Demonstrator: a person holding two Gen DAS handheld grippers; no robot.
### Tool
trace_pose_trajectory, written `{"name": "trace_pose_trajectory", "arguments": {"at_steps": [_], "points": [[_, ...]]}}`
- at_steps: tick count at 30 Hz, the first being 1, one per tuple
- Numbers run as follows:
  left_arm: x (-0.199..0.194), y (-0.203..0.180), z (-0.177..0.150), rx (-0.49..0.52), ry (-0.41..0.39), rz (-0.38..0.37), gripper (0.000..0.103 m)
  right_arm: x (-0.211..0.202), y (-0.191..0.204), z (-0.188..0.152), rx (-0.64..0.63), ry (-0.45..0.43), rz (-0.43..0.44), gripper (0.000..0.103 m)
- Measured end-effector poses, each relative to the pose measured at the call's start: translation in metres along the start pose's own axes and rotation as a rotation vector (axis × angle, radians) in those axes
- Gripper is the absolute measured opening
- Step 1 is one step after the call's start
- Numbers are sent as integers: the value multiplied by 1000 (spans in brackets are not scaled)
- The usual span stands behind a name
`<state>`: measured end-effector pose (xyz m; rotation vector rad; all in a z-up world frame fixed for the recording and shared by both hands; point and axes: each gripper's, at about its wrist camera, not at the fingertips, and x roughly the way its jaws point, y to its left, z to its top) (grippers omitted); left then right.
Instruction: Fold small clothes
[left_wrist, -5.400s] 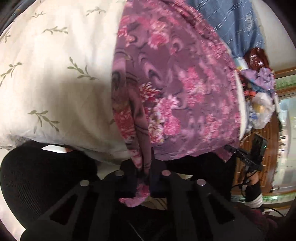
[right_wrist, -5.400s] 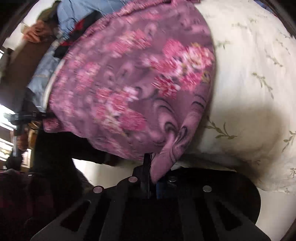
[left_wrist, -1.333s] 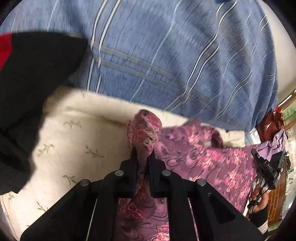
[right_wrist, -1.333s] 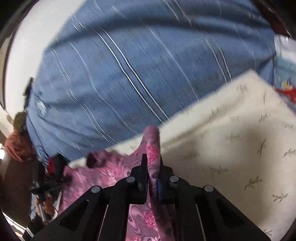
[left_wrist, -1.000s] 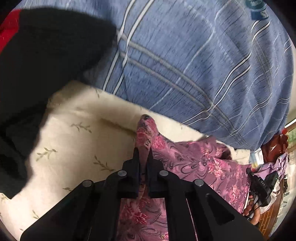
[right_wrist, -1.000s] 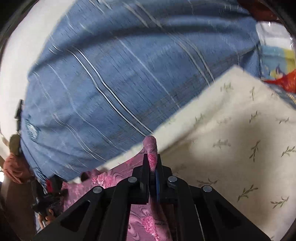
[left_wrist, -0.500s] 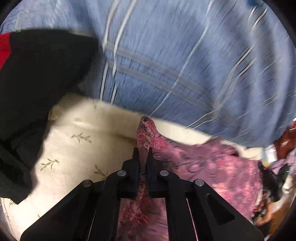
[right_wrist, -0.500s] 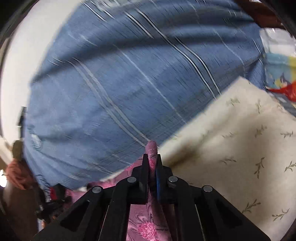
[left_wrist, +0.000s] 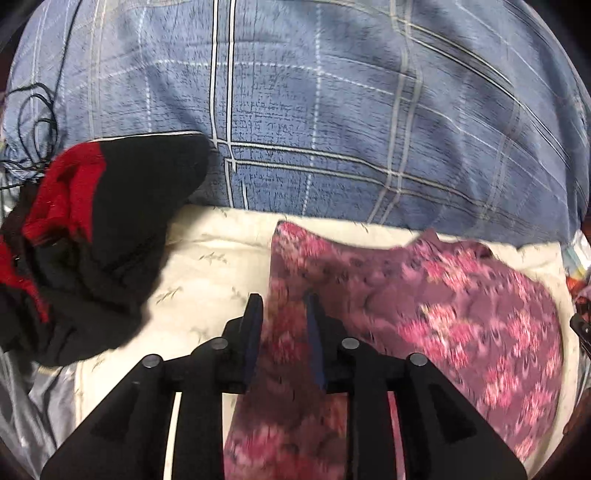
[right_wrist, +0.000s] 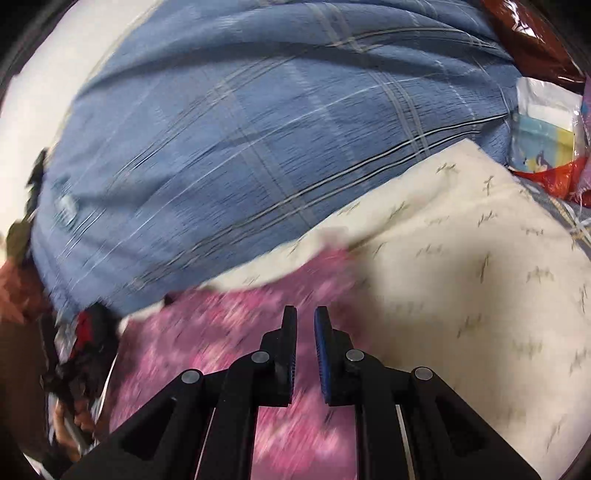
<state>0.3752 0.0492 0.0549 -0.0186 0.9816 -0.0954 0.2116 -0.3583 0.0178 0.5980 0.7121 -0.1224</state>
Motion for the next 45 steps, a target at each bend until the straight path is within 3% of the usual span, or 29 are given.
{"name": "trace_pose_trajectory", "arguments": {"at_steps": [5, 8, 10, 15, 19, 20, 23, 25, 27, 30, 33, 35, 40, 42, 43, 44, 45], "points": [[-30, 2, -22, 5, -3, -1, 27, -21, 15, -36, -64, 21, -36, 16], [-44, -7, -35, 16, -14, 11, 38, -26, 16, -51, -73, 40, -54, 21], [-46, -15, -46, 19, -2, 9, 53, -35, 12, -61, -64, 36, -61, 22], [-50, -10, -83, -25, 70, -99, 67, -50, -5, -87, -28, 18, -67, 30], [-23, -8, -116, -59, 173, -117, 68, -35, -23, -112, -32, 52, -123, 32], [-21, -7, -120, -58, 165, -107, 69, -39, -25, -116, -36, 8, -105, 32], [-25, -3, -119, -84, 165, -120, 69, -41, -16, -114, -73, 33, -154, 32], [-34, 9, -118, -161, 185, -182, 69, -47, -9, -111, -78, 57, -177, 35], [-49, 27, -124, -256, 177, -274, 69, -59, -11, -115, -2, 61, -87, 37], [-63, 52, -146, -398, 187, -433, 69, -78, -24, -137, 169, 39, 67, 54], [-56, 61, -169, -512, 240, -557, 70, -82, -45, -159, 363, 56, 190, 56], [-46, 59, -179, -547, 274, -597, 70, -77, -55, -168, 481, 76, 264, 56], [-37, 47, -175, -619, 259, -631, 85, -62, -66, -168, 647, 8, 272, 59], [-31, 45, -166, -641, 255, -618, 84, -56, -66, -163, 697, -34, 257, 60], [-28, 45, -161, -649, 244, -603, 74, -54, -63, -159, 695, -52, 241, 60], [-27, 45, -157, -658, 223, -576, 61, -53, -61, -156, 682, -63, 237, 60], [-24, 46, -154, -657, 221, -554, 25, -49, -58, -151, 659, -67, 233, 46]]}}
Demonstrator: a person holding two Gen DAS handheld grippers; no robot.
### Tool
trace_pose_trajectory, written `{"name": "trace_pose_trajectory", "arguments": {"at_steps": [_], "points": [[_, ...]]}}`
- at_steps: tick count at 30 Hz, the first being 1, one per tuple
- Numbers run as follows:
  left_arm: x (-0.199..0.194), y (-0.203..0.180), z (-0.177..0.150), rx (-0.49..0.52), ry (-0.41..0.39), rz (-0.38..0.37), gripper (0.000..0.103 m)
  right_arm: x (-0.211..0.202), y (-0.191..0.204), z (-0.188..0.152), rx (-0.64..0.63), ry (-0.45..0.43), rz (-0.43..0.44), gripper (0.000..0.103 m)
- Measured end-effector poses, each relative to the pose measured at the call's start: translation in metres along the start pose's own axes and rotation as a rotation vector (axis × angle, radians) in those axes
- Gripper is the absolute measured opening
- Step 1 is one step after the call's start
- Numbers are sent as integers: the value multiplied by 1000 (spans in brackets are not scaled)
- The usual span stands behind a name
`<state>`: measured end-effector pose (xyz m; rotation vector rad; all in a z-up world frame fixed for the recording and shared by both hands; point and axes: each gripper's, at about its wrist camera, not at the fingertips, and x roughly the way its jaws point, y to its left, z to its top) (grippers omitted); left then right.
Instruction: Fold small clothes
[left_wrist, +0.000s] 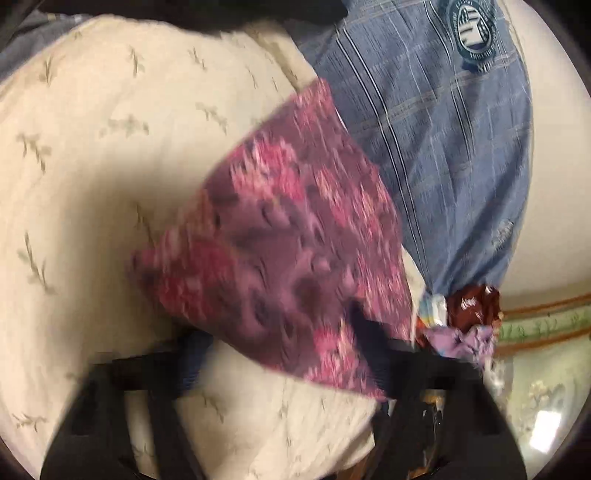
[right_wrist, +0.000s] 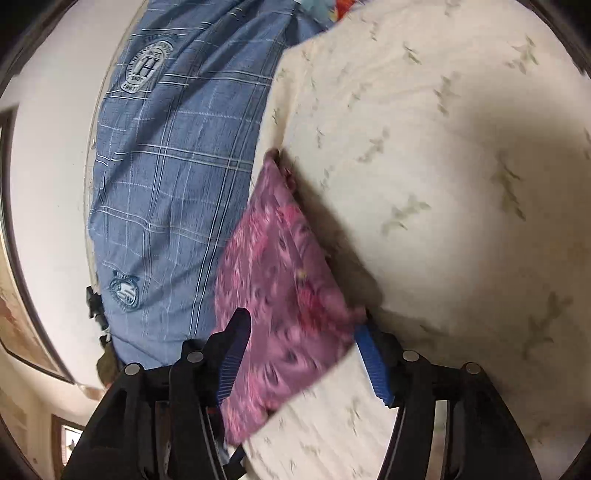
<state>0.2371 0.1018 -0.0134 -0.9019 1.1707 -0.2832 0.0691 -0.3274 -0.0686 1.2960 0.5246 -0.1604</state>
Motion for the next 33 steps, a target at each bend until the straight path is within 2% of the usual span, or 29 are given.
{"name": "trace_pose_trajectory", "arguments": {"at_steps": [1, 3, 5, 7, 8, 11, 12, 14, 15, 18, 20, 21, 22, 23, 24, 25, 27, 29, 33], "points": [[1, 2, 2, -4, 5, 19, 5, 4, 3, 3, -25, 12, -10, 6], [-4, 4, 0, -36, -3, 9, 5, 3, 10, 14, -50, 33, 9, 7], [-19, -4, -13, -8, -41, 9, 4, -21, 32, 36, -156, -26, 66, 7], [-22, -4, -27, -10, -50, -9, 4, -38, 44, 50, -237, -54, 71, 6], [-18, -2, -34, -22, -37, -15, 4, -38, 46, 56, -264, -52, 42, 6], [2, 9, -39, -23, -5, 65, 4, -21, 28, 65, -305, -14, -114, 6], [4, 12, -39, -39, -4, 46, 4, -11, 16, 64, -292, 13, -172, 6], [-2, 16, -35, -59, 4, 20, 4, -2, 3, 59, -308, 45, -220, 7], [-5, 15, -33, -48, 12, 19, 4, -3, 1, 56, -325, 28, -218, 6], [-27, 10, -31, 13, 12, 10, 5, -18, 3, 50, -305, -26, -251, 18], [-45, 10, -28, 41, 4, -25, 13, -35, 8, 46, -295, -81, -260, 21], [-52, 12, -26, 49, -4, -35, 27, -43, 16, 42, -322, -107, -255, 21], [-57, 11, -22, 59, -12, -34, 47, -44, 25, 38, -357, -110, -249, 22], [-61, 11, -16, 68, -26, -18, 56, -42, 39, 28, -431, -97, -237, 24], [-63, 12, -11, 67, -37, -1, 63, -35, 53, 16, -505, -76, -232, 31], [-64, 13, -5, 58, -42, 1, 63, -28, 63, 9, -557, -58, -230, 38], [-60, 17, 6, 29, -19, -24, 64, -7, 88, -24, -703, 7, -216, 43], [-53, 20, 15, 7, 1, -22, 64, 20, 112, -64, -847, 94, -189, 45], [-35, 20, 33, 18, 58, 28, 64, 63, 145, -140, -1109, 230, -159, 46]]}}
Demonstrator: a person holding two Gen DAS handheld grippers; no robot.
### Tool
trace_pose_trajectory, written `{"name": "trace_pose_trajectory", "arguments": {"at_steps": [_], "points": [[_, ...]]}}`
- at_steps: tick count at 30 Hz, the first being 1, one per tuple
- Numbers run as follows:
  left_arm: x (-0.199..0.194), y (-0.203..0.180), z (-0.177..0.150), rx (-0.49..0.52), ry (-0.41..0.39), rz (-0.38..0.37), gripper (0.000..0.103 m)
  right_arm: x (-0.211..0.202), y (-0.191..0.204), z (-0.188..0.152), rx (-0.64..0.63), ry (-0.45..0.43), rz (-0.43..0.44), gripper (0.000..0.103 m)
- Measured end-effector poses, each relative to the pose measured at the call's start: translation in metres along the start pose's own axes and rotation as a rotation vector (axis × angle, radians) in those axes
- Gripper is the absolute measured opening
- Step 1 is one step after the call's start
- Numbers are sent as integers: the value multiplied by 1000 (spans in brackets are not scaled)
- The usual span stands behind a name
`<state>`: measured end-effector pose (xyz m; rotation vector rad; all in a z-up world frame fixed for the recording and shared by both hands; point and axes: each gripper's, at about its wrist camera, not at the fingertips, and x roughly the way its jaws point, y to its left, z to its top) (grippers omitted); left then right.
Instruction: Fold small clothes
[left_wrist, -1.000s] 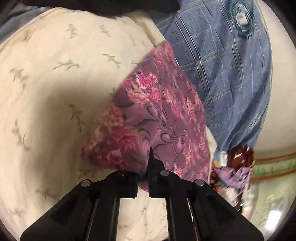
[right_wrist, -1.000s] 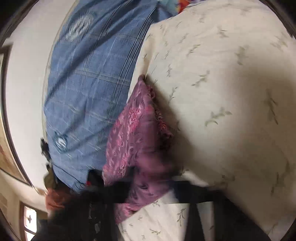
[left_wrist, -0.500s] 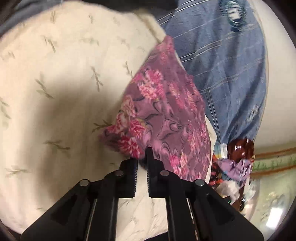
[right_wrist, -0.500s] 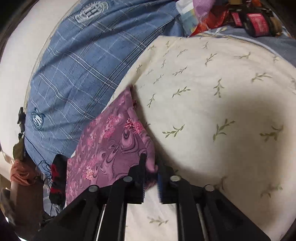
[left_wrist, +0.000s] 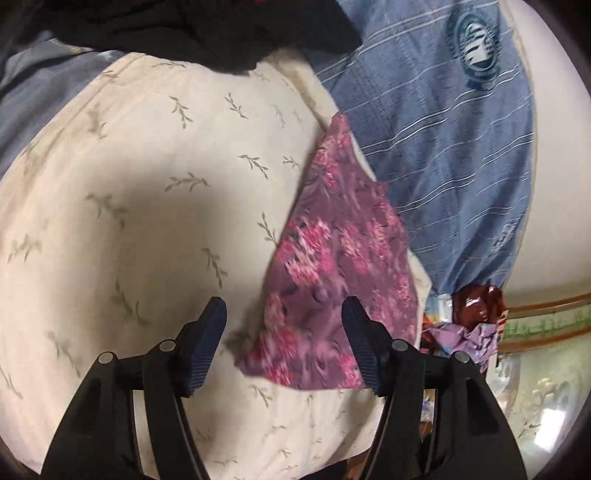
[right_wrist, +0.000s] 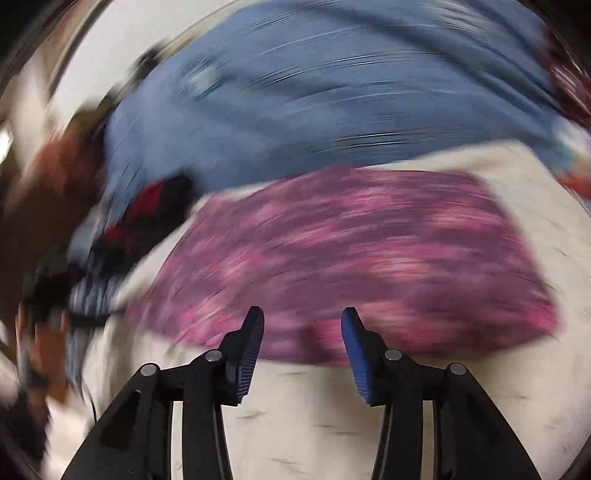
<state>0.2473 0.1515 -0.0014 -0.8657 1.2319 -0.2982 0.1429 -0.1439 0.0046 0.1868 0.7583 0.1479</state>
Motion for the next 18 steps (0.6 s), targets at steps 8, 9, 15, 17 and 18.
{"name": "trace_pose_trajectory", "arguments": {"at_steps": [8, 9, 15, 17, 18], "points": [[2, 6, -1, 48, 80, 31, 67, 62, 133, -4, -414, 53, 36, 56], [-1, 9, -3, 29, 89, -3, 67, 68, 141, -5, -458, 60, 23, 56], [-1, 13, -39, 9, 159, -141, 79, 84, 132, 0, -415, 85, 15, 56], [11, 13, -39, -9, 164, -157, 78, 80, 124, -3, -406, 80, 4, 56], [16, 15, -35, -28, 154, -161, 75, 77, 118, -6, -396, 82, -7, 56]]}}
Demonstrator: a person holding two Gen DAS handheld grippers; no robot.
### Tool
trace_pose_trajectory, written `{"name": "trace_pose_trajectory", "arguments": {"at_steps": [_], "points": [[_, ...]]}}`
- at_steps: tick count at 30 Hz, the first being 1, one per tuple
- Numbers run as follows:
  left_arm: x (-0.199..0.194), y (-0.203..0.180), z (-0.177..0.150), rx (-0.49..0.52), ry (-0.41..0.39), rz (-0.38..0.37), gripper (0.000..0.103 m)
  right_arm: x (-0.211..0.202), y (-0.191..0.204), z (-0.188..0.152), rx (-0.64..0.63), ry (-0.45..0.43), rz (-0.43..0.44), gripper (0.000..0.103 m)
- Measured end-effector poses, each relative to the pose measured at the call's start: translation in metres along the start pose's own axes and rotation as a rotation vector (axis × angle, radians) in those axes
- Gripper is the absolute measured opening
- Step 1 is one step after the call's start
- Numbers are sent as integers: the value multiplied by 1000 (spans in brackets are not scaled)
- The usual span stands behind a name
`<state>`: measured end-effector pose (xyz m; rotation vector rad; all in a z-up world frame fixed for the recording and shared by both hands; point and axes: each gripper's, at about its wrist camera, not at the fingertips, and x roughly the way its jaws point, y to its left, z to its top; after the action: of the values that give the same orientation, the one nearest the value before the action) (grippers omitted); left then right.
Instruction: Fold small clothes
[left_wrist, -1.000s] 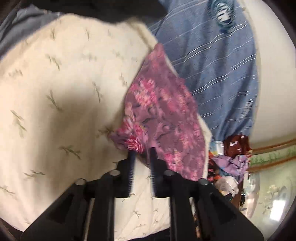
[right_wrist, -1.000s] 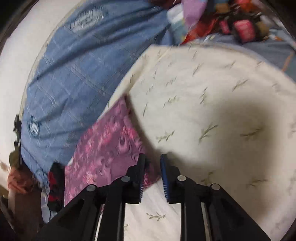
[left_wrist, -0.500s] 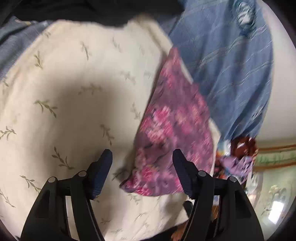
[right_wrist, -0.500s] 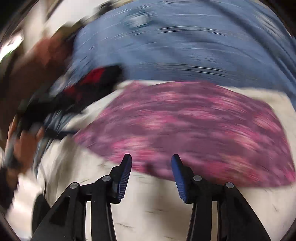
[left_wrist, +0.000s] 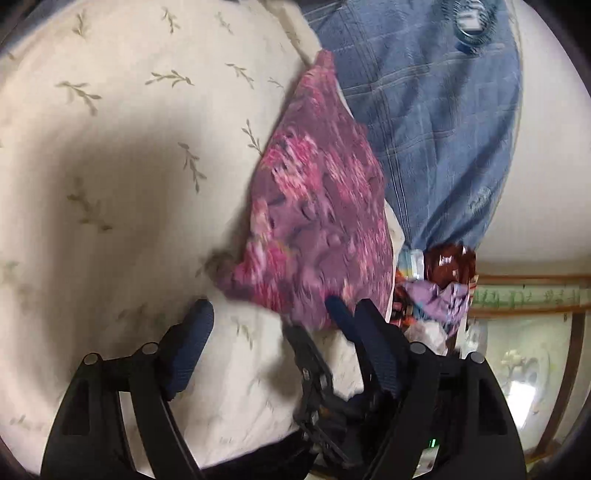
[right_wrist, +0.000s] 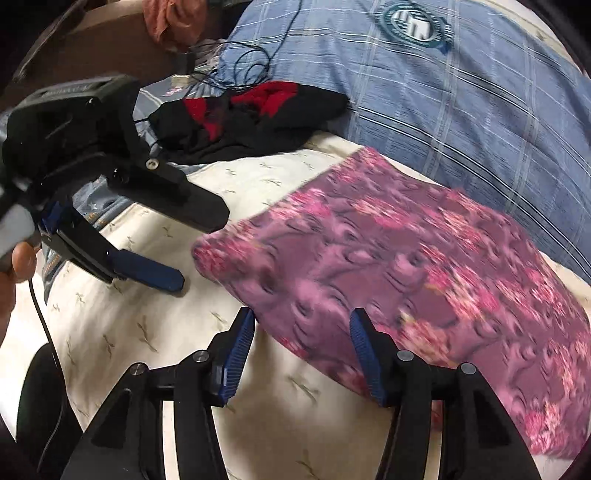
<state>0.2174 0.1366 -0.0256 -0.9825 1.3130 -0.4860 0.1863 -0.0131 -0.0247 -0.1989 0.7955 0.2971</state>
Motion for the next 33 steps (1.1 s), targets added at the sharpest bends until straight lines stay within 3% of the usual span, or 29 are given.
{"name": "trace_pose_trajectory", "arguments": {"at_steps": [3, 5, 7, 9, 11, 14, 17, 19, 24, 26, 27, 28, 29, 30, 33], "points": [[5, -1, 17, -17, -34, -22, 13, -7, -10, -10, 38, 8, -13, 56], [-1, -4, 24, -21, -53, -54, 12, -10, -12, -13, 47, 7, -24, 57], [-9, -14, 25, 34, -77, -27, 12, -12, -9, -13, 40, -8, -31, 59], [-13, -21, 22, 103, -100, 75, 12, -11, -4, -8, 30, -25, -37, 63], [-10, -11, 25, 94, -79, 161, 12, -3, 2, -2, 22, -22, -29, 64], [-16, 16, 30, 10, -33, 92, 13, 9, 11, 4, -8, -14, -42, 64], [-34, 17, 42, 9, -81, 106, 28, 16, 21, 7, -66, -16, -63, 68], [-41, 9, 54, 26, -105, 128, 51, 21, 33, 9, -135, -18, -98, 68], [-28, -19, 93, 51, -71, 137, 69, 39, 62, 16, -319, -67, -256, 68], [-16, -29, 107, 68, -49, 139, 71, 45, 66, 21, -350, -84, -304, 65], [-9, -34, 113, 76, -40, 146, 71, 48, 67, 23, -366, -95, -318, 53], [-3, -38, 118, 82, -31, 150, 72, 50, 65, 25, -374, -94, -317, 22], [8, -43, 125, 86, -10, 155, 74, 52, 63, 25, -371, -85, -330, 9], [15, -44, 129, 88, 7, 162, 80, 50, 58, 27, -350, -92, -312, 8], [37, -55, 138, 116, 50, 199, 81, 35, 46, 28, -300, -147, -288, 6]]}}
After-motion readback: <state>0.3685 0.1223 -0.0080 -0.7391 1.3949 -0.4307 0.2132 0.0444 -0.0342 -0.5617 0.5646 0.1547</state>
